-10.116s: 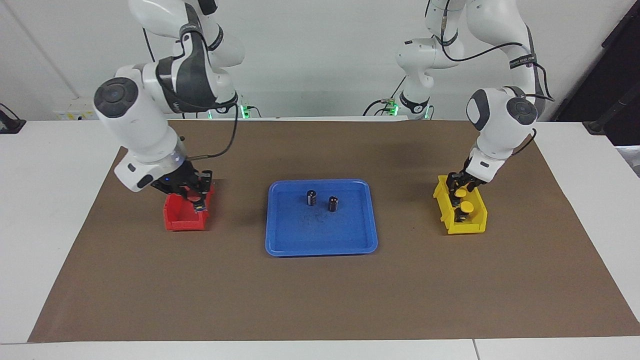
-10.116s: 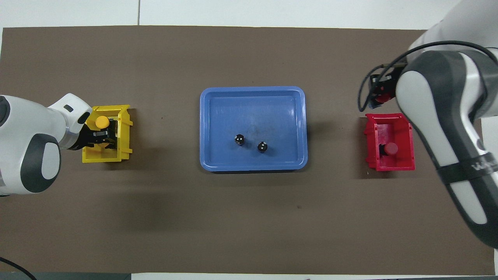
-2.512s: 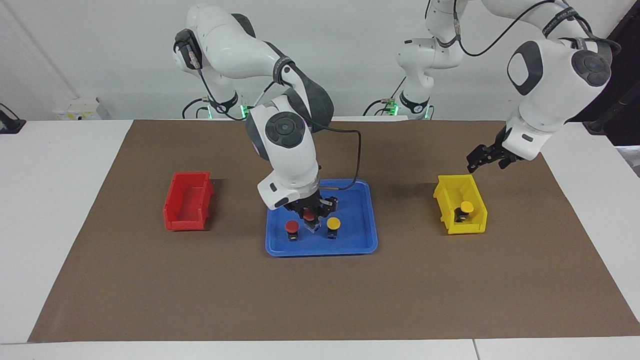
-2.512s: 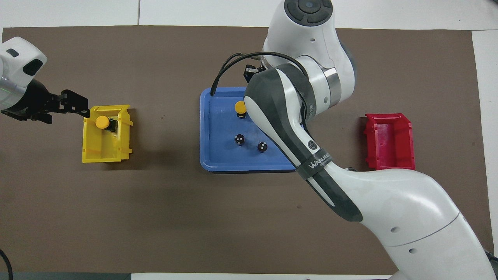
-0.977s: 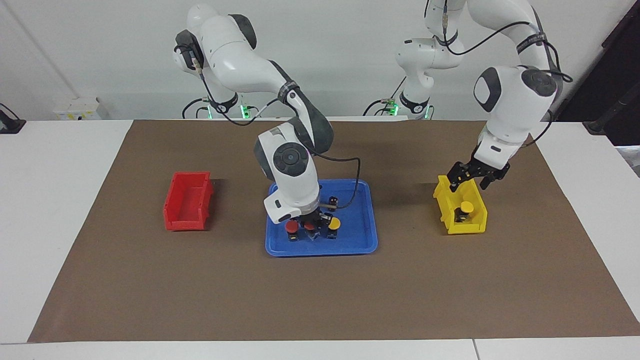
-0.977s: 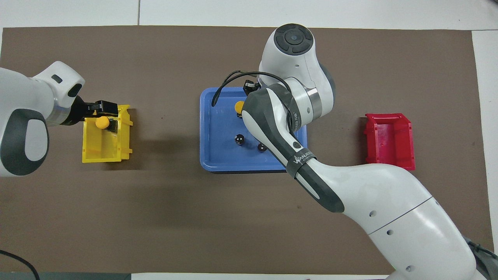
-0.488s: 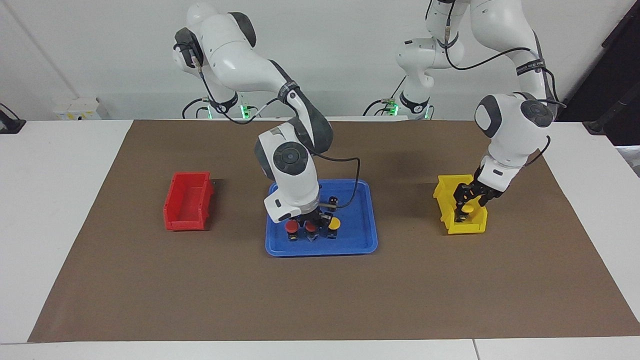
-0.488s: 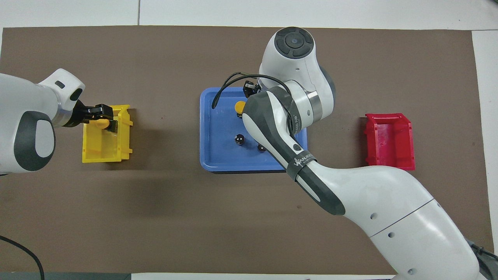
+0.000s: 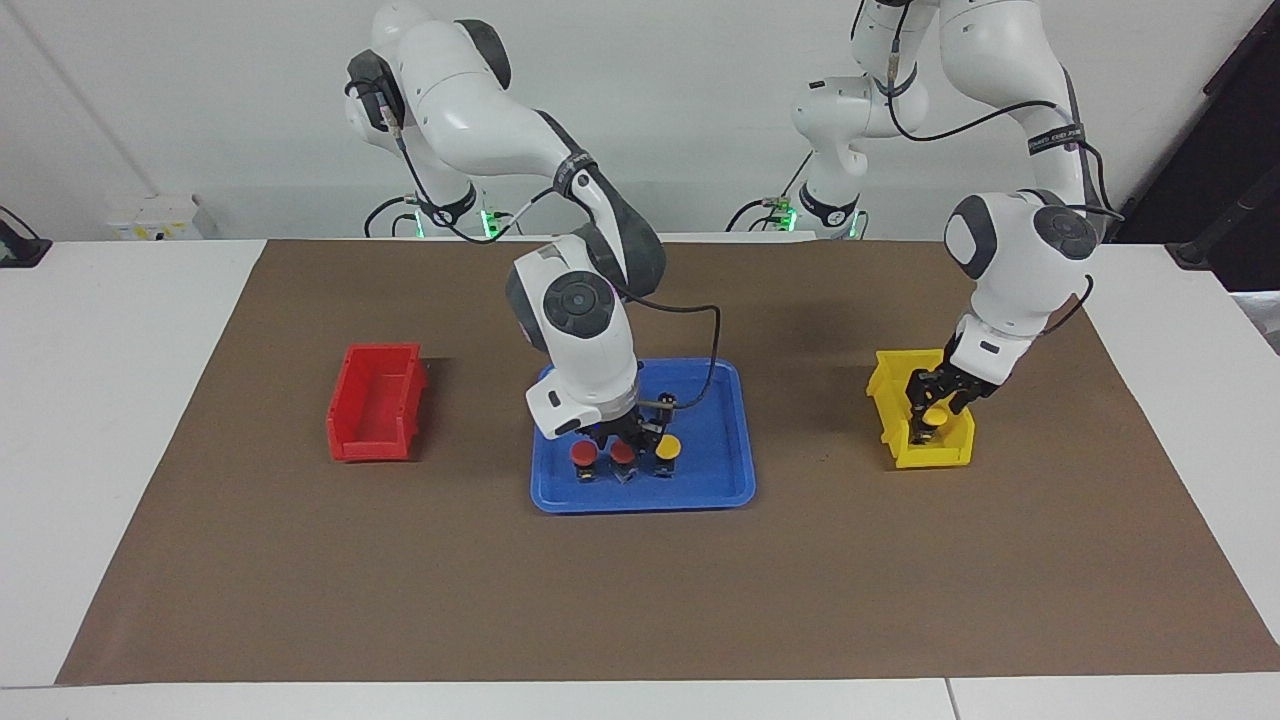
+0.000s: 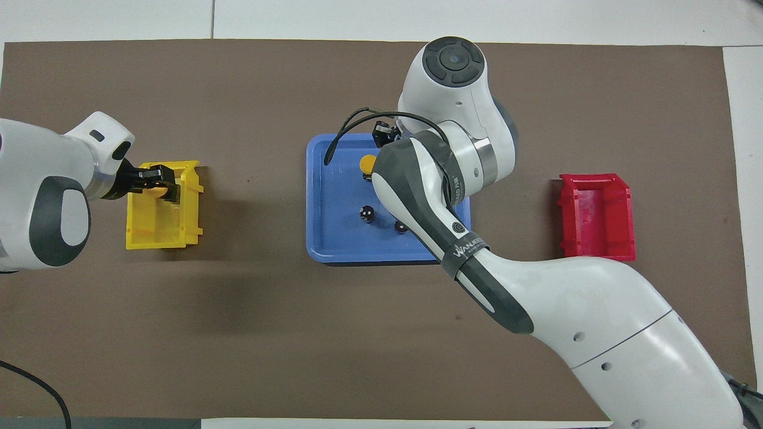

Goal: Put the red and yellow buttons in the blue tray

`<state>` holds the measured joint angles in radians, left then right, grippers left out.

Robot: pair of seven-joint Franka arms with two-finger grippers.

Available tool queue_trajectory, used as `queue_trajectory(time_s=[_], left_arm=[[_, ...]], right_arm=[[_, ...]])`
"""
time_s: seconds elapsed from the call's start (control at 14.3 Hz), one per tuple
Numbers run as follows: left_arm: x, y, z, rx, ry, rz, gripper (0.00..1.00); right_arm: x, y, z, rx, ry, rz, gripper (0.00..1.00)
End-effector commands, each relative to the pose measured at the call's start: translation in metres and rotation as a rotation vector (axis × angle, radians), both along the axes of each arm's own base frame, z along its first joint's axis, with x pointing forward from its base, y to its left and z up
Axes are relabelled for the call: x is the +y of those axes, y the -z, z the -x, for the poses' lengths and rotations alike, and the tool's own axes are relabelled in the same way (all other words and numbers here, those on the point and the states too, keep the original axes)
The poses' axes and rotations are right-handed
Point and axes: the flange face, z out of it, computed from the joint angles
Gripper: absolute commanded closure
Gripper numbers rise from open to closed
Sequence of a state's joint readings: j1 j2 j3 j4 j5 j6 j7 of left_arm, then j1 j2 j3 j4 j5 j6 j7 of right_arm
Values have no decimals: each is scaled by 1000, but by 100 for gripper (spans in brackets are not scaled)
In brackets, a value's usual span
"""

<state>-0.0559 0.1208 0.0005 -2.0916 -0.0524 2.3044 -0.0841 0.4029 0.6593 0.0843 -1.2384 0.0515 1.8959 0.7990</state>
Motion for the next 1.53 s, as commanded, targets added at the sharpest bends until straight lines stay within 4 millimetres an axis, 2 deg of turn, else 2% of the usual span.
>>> queue_trajectory(time_s=[0.0,0.07,0.21,0.35,0.49,0.63,0.7,0.77,0.84,0.91,0.98,1.05,1.12,1.19,1.26,1.33,1.47], left_arm=[[2,2,5,-24,-5,7,39],[3,2,4,-27,-6,7,41],[3,1,4,-29,-8,7,43],[3,0,3,-41,-9,7,44],[4,1,2,-44,-9,7,45],[5,2,2,-44,-10,7,45],[5,10,1,-32,-11,6,45],[6,12,0,-37,-14,6,45],[8,12,-1,-40,-16,6,45],[8,12,0,-38,-16,6,48],[8,12,0,-38,-17,6,53],[8,12,0,-35,-17,6,65],[8,11,-1,-34,-15,6,73],[7,10,-2,-32,-17,6,83],[6,4,-5,-28,-14,7,90],[4,-6,-8,-8,-11,8,94],[3,-50,-19,40,-4,11,95]], right_arm=[[-13,-44,-4,-35,-43,11,45],[-30,-61,-8,-52,-65,11,45],[-88,-106,-21,-111,-124,0,41],[-147,-145,-17,-103,-190,16,30],[-214,-175,-6,-67,-229,30,0],[-258,-203,7,-52,-195,36,0],[-273,-213,13,-50,-177,39,0],[-287,-224,25,-26,-163,44,0],[-311,-234,41,3,-168,46,0],[-337,-241,57,7,-188,46,0],[-348,-243,78,22,-219,45,0],[-354,-245,101,34,-223,53,0],[-377,-240,122,59,-187,50,0],[-395,-228,127,79,-178,42,0],[-403,-222,130,83,-197,36,0],[-405,-228,132,71,-208,39,0],[-408,-225,133,73,-203,36,0]])
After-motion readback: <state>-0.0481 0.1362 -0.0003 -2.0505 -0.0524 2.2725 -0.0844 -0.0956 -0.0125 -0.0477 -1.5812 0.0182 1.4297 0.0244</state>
